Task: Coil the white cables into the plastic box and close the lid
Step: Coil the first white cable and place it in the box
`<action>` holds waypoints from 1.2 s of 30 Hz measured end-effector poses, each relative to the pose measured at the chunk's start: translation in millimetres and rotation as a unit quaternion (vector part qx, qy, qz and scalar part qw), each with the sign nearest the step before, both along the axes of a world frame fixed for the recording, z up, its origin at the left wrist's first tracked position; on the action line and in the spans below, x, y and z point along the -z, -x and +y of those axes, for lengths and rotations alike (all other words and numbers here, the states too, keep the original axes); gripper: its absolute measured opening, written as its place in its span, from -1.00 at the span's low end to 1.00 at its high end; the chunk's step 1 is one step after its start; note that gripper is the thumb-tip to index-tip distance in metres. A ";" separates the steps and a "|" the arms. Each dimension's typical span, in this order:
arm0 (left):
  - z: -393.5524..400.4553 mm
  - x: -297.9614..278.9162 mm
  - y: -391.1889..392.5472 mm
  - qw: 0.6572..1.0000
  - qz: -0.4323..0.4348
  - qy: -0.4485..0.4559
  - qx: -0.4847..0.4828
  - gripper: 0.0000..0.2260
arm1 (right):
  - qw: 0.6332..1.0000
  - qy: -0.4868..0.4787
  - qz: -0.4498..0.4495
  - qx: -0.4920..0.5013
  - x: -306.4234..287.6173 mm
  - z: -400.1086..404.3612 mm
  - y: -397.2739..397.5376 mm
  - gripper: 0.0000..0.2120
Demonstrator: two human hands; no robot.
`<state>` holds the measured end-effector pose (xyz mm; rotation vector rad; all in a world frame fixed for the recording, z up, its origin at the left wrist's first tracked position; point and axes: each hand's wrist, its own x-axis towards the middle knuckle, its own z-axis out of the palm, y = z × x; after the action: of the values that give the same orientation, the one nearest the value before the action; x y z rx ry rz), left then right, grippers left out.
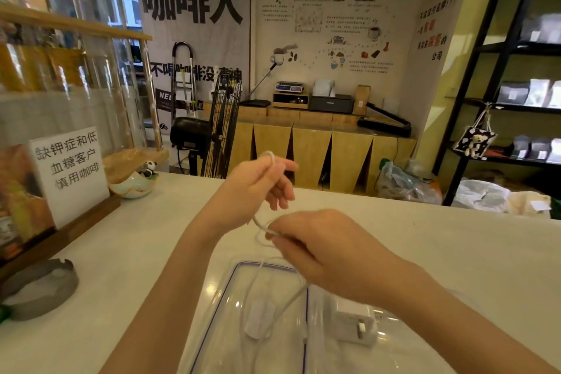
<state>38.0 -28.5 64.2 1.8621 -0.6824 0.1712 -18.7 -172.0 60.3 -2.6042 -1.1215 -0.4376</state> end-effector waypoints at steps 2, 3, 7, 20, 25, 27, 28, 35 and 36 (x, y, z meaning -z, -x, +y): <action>-0.7 0.7 0.9 0.996 -0.001 -0.084 0.020 -0.77 | 0.999 -0.032 -0.006 -0.004 -11.7 -3.8 -3.6 -0.76; -0.9 0.5 1.6 0.994 0.014 -0.097 0.047 -0.75 | 0.999 -0.050 -0.009 -0.008 -16.7 -6.4 -7.0 -0.75; 2.7 1.1 -0.2 0.969 0.156 0.006 0.189 -0.66 | 0.988 -0.153 -0.032 -0.008 -27.4 -19.6 -23.6 -0.74; 12.4 -6.8 -6.0 0.686 0.351 0.384 0.508 -0.68 | 0.961 -0.266 0.071 -0.025 -0.7 -13.3 -63.2 -0.85; 22.2 -2.5 -16.9 0.659 0.323 0.520 0.437 -0.64 | 0.980 -0.152 0.130 -0.008 14.4 0.2 -59.1 -0.70; 26.9 1.8 -24.2 0.656 0.312 0.545 0.418 -0.62 | 0.986 -0.092 0.140 0.003 15.6 5.1 -53.7 -0.65; 28.2 3.9 -26.6 0.656 0.302 0.553 0.415 -0.61 | 0.988 -0.063 0.141 0.006 16.5 7.0 -50.4 -0.63; 17.6 13.5 -31.5 0.857 0.146 0.486 0.091 -0.61 | 0.993 0.106 0.038 0.036 17.4 13.8 -30.1 -0.68; 15.8 15.1 -32.0 0.891 0.119 0.435 0.044 -0.62 | 0.992 0.118 0.015 0.040 14.6 13.6 -28.4 -0.72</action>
<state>70.1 -12.7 49.2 0.9610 -0.4075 0.1510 9.7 -158.4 45.8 -2.8574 -1.1219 -0.2963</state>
